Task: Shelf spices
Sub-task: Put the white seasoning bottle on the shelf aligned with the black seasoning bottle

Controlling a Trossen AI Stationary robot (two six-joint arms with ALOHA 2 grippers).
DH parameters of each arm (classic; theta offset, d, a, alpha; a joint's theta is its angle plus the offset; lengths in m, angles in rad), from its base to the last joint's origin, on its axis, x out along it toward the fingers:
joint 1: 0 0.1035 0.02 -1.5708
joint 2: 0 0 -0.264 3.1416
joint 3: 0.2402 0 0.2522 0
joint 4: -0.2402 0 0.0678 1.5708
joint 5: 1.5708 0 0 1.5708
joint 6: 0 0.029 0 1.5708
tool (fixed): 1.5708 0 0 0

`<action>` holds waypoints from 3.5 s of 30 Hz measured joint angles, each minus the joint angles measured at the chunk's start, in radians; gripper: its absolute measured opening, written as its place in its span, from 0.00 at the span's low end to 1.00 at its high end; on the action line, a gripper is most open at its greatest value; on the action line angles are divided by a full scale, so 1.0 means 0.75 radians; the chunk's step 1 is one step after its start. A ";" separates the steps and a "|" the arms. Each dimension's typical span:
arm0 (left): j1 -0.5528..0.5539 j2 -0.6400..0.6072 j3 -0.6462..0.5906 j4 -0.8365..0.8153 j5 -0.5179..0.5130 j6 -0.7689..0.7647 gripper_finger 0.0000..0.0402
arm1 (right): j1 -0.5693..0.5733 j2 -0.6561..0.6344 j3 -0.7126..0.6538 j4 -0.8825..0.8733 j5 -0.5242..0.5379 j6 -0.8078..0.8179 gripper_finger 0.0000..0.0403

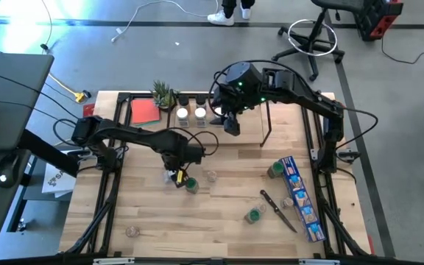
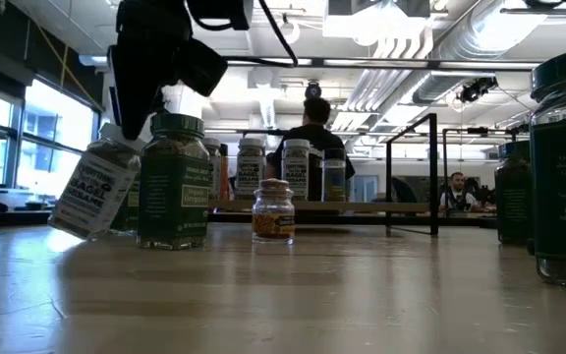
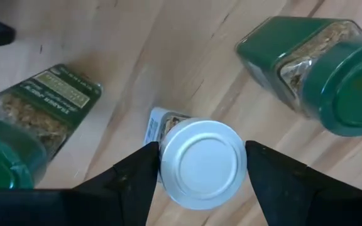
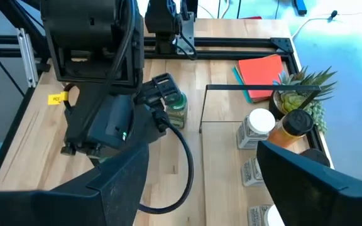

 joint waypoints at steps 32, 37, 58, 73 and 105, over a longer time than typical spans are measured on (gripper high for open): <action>-0.587 -0.844 0.002 -0.084 -0.733 -0.815 0.54 | 0.206 0.004 -0.471 0.667 -0.036 0.074 0.72; -0.679 -0.886 0.002 -0.165 -0.838 -0.856 0.54 | 0.264 0.005 -0.562 0.986 0.031 0.196 0.72; -0.845 -0.895 0.002 -0.242 -0.856 -0.729 0.54 | 0.428 0.286 -0.538 1.048 0.398 0.614 0.72; -0.981 -0.905 -0.255 -0.136 -0.605 -0.911 0.54 | 0.418 0.572 -0.538 1.208 0.350 0.561 0.72; -0.443 -0.911 -0.959 0.884 -0.503 -0.328 0.32 | 0.416 0.570 -0.538 1.155 0.335 0.493 0.72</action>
